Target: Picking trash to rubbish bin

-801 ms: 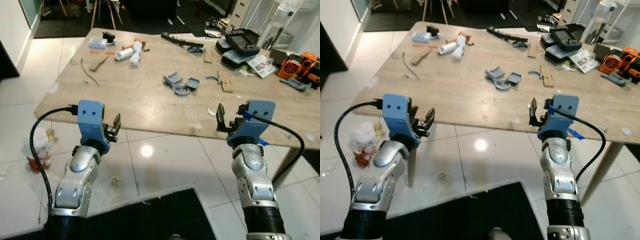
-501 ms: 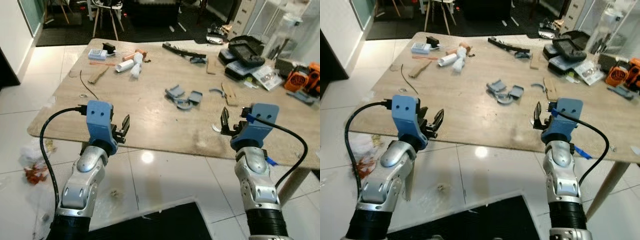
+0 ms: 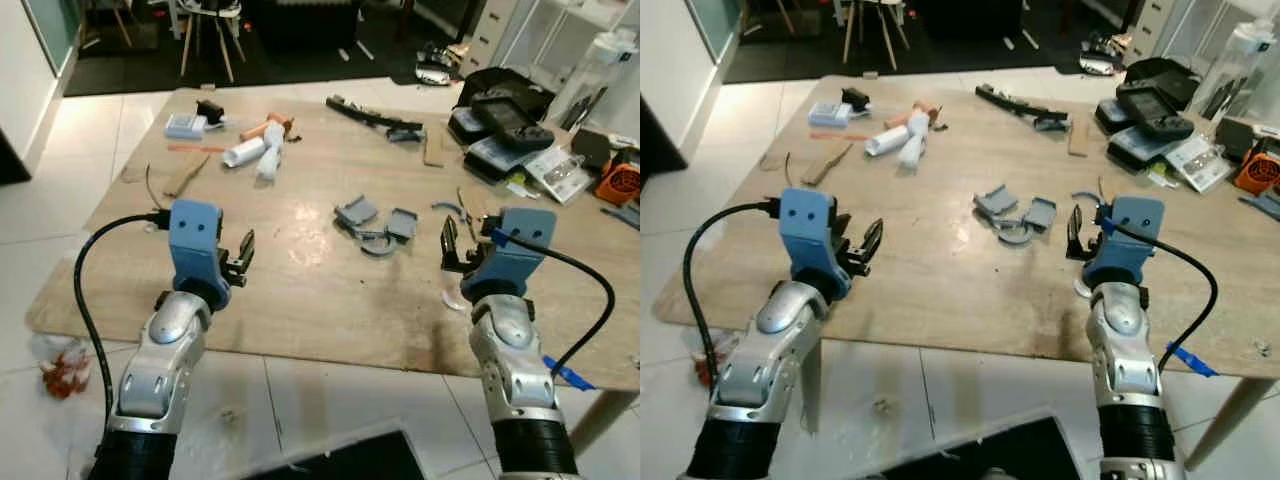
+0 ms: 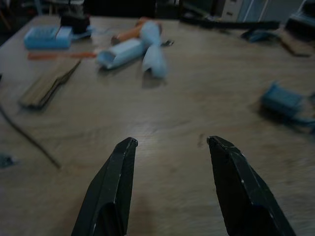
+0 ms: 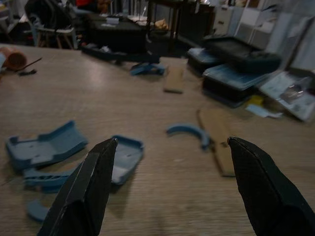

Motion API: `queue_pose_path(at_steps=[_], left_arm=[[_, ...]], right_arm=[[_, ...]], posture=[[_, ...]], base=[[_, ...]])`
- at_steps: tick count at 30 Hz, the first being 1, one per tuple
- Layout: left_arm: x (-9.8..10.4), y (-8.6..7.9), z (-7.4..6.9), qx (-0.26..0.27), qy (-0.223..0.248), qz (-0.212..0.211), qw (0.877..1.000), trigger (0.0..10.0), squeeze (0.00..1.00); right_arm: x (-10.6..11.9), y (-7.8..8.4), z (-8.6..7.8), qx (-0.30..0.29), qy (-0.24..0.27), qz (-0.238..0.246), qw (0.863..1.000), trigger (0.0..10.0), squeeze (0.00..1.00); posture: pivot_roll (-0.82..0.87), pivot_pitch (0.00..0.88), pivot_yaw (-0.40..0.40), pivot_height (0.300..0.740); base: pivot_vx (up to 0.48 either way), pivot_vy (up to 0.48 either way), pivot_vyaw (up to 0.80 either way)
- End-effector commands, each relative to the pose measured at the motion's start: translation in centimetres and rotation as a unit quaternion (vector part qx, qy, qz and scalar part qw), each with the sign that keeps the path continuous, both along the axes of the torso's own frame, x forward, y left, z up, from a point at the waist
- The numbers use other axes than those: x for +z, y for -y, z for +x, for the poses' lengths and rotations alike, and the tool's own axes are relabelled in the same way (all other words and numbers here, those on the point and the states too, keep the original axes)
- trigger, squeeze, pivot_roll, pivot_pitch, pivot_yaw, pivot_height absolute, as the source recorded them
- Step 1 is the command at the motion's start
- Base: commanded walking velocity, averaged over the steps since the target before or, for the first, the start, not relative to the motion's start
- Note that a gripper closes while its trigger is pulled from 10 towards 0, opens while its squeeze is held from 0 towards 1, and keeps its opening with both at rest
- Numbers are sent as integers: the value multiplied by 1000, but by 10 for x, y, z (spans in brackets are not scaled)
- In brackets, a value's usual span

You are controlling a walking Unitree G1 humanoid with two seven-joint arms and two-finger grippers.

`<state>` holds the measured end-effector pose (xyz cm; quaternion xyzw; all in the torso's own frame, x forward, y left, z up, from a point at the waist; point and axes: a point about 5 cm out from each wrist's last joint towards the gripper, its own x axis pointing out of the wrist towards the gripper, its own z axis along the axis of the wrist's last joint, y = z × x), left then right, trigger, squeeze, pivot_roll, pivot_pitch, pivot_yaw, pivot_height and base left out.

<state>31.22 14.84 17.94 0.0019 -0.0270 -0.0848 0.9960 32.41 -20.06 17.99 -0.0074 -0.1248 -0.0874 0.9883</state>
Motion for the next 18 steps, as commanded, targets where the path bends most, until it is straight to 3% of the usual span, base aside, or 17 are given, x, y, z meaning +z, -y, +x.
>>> queue_pose_path(at_steps=[1,9,10,11,12,18], left_arm=[[-5,-3,-2,0,-9,4,1000,10000,0],[-4,-3,-3,-4,-8,13,1000,10000,0],[-3,-2,-3,-11,-7,17,1000,10000,0],[-3,-2,-3,-11,-7,17,1000,10000,0],[-2,-1,-3,-17,-5,21,1000,10000,0],[1,4,-4,-46,2,38,998,10000,0]], right_arm=[[-5,2,-2,-4,-11,2,1000,10000,0],[-13,-1,0,27,-42,13,999,10000,0],[-17,-1,0,44,-53,4,998,10000,451],[-17,-1,0,44,-53,4,998,10000,451],[-18,1,1,49,-55,3,997,10000,1000],[-21,6,6,65,-66,-20,996,10000,1000]], posture=[[-58,159,-50,740],[-56,166,-45,740],[-54,169,-44,740],[-54,169,-44,740],[-55,172,-40,740],[-47,189,-30,740]], base=[[0,0,0],[0,0,0],[0,0,0],[0,0,0],[0,0,0],[0,0,0]])
